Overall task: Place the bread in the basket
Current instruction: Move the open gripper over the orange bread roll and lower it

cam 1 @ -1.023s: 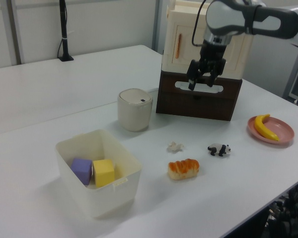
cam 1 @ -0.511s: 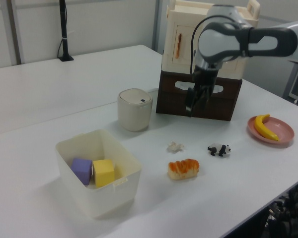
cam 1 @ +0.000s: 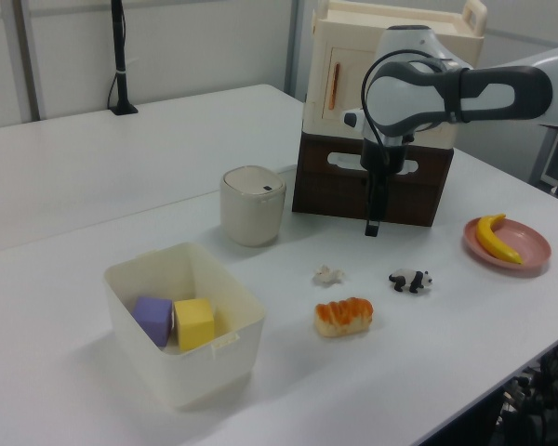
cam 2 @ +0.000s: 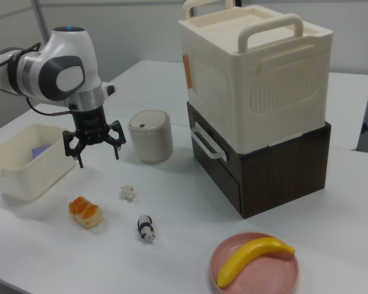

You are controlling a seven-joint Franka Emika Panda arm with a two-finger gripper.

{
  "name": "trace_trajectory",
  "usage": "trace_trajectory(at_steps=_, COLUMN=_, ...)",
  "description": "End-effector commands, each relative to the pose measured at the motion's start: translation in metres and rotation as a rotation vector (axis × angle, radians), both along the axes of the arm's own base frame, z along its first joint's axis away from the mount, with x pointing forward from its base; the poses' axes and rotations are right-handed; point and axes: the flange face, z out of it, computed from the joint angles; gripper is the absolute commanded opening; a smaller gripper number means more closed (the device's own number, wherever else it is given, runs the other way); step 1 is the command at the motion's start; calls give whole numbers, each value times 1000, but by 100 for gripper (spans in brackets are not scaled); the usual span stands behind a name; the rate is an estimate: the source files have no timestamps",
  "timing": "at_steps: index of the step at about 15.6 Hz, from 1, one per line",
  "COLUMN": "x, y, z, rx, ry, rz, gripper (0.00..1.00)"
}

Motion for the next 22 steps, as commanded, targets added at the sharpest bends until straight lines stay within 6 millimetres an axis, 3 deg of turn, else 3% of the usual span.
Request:
trace_trajectory(at_steps=1, x=-16, y=11, z=-15, rx=-49, ry=6, rz=111, gripper=100)
trace_trajectory(at_steps=6, x=-24, y=31, z=-41, rx=-75, ry=46, rz=165, gripper=100)
trace_trajectory(at_steps=14, x=-24, y=78, z=-106, rx=-172, ry=161, rz=315, gripper=99)
trace_trajectory(at_steps=22, x=-26, y=94, z=-140, rx=-217, ry=218, rz=380, gripper=98)
